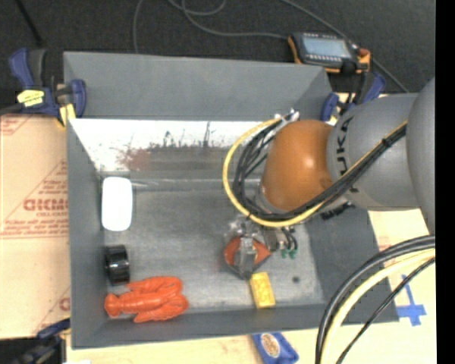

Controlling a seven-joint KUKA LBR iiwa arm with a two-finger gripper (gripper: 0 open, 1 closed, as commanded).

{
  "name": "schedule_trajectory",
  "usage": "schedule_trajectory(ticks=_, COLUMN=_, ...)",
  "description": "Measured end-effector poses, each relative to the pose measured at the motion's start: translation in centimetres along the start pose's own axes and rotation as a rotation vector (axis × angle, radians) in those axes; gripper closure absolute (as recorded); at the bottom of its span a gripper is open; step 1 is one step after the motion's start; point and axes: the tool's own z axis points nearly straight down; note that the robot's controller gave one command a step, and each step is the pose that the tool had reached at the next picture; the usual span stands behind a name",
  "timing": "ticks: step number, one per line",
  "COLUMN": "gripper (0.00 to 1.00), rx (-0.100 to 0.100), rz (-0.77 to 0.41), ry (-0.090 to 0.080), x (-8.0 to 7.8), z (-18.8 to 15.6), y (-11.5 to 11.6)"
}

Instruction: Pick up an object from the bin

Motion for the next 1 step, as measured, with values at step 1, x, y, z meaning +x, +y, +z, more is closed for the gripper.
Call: schedule_trajectory(ticks=1, gripper=1.0, rx=0.002, rz=0.0, ry=-0.006, x=-0.12, z=-1.87, y=-0.07)
